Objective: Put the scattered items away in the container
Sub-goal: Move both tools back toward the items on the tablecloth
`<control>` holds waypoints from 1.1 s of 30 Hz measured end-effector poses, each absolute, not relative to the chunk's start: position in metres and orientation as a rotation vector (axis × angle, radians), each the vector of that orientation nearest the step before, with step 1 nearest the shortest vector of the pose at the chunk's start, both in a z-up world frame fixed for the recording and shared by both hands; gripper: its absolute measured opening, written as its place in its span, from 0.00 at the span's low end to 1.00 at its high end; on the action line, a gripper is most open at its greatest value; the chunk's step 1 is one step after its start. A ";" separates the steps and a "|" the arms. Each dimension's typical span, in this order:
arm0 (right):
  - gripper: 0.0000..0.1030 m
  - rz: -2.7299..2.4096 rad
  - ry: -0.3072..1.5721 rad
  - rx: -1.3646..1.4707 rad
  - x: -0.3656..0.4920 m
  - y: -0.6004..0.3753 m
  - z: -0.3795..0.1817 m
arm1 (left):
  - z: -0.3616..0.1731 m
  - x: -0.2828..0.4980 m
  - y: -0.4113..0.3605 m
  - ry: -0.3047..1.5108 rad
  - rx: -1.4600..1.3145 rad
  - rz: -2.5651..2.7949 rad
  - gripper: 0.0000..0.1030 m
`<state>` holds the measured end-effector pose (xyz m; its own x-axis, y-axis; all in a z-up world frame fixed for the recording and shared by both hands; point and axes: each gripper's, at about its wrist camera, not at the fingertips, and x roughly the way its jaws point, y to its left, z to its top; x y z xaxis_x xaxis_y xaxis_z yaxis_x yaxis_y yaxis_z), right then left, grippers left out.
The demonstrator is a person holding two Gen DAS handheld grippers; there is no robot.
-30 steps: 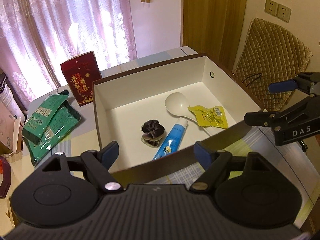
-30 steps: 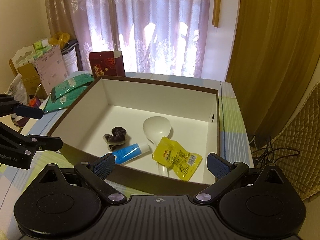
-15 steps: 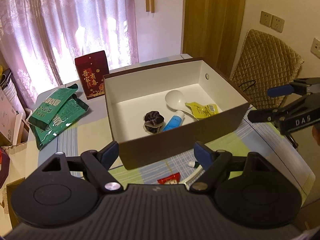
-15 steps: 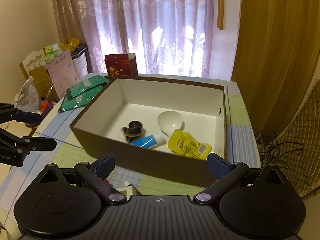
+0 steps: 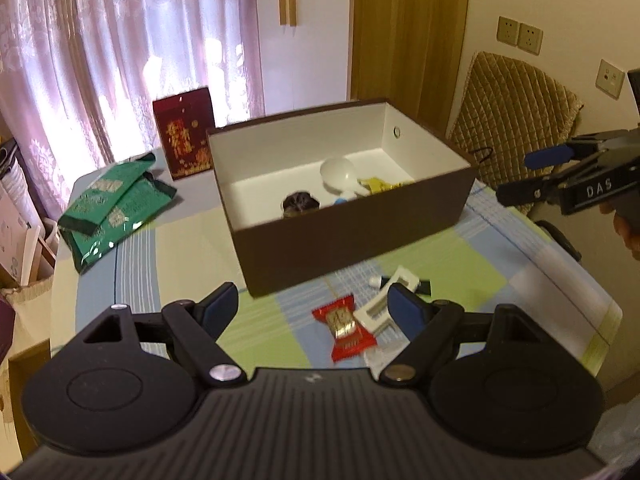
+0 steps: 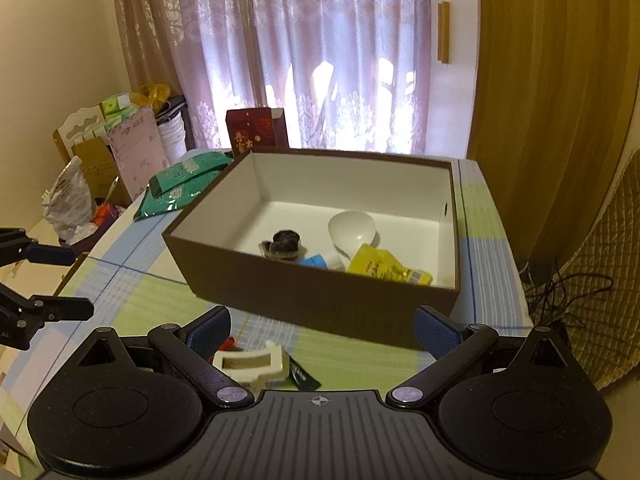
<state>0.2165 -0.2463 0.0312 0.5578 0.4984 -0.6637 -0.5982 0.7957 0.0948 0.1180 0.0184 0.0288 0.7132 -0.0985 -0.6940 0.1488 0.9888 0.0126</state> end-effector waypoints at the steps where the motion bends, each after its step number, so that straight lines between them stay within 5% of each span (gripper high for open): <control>1: 1.00 0.649 0.740 -0.145 0.216 -0.247 0.030 | 0.026 0.117 0.019 0.774 0.070 -0.133 0.77; 33: 0.99 1.001 0.943 -0.339 0.172 -0.211 -0.078 | -0.039 0.101 0.035 1.011 0.154 -0.182 0.72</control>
<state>0.1715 -0.2113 -0.0784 0.2017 0.5636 -0.8010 -0.8331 0.5288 0.1622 0.1008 0.0346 -0.0386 0.5185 -0.0801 -0.8513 0.2218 0.9741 0.0434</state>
